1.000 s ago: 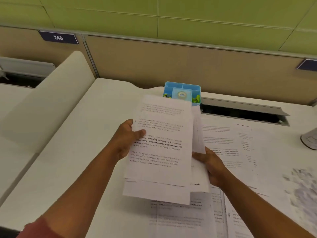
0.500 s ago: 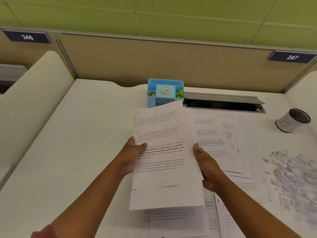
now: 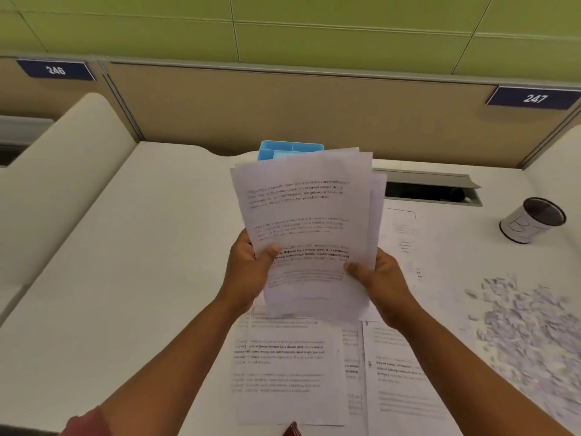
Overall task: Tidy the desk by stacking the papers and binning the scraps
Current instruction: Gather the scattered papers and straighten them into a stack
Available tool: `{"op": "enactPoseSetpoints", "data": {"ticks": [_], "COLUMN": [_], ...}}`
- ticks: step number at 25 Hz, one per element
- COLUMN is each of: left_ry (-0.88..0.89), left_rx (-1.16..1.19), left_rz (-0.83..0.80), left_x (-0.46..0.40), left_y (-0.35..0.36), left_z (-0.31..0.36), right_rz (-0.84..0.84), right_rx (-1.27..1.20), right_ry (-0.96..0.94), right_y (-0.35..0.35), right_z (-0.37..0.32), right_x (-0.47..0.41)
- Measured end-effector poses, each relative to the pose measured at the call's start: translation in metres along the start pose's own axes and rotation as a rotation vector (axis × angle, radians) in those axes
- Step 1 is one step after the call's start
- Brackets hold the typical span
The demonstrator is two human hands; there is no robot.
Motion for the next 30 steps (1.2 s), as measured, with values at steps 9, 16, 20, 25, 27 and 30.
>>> {"op": "enactPoseSetpoints", "data": {"ticks": [9, 16, 20, 25, 27, 30], "left_ry": [0.073, 0.047, -0.061, -0.052, -0.042, -0.078], "left_rx": [0.084, 0.042, -0.103, -0.153, -0.138, -0.038], "left_rz": [0.058, 0.082, 0.024, -0.021, -0.014, 0.048], "left_x": [0.033, 0.035, 0.039, 0.031, 0.027, 0.018], "left_y": [0.055, 0.056, 0.049, 0.042, 0.04, 0.037], "left_z": [-0.011, -0.01, -0.031, -0.022, -0.017, -0.023], "right_rz": [-0.052, -0.134, -0.167, -0.196, -0.276, -0.316], "right_rx": [0.117, 0.099, 0.14, 0.14, 0.087, -0.094], "right_ry": [-0.142, -0.164, -0.097, -0.097, -0.087, -0.02], "right_y": [-0.037, -0.042, -0.04, -0.051, -0.061, -0.08], "right_z": [0.02, 0.023, 0.039, 0.026, 0.019, 0.024], "right_x": [0.0, -0.005, -0.009, -0.016, -0.018, -0.017]}}
Point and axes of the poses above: each hand's wrist, its own x-axis away from the middle knuckle, its own y-axis out of the palm, z = x × y, the point moved 1 cm from there along -x, towards the middle knuckle, and after that the axes turned 12 degrees about x, right-handed, at the moved point
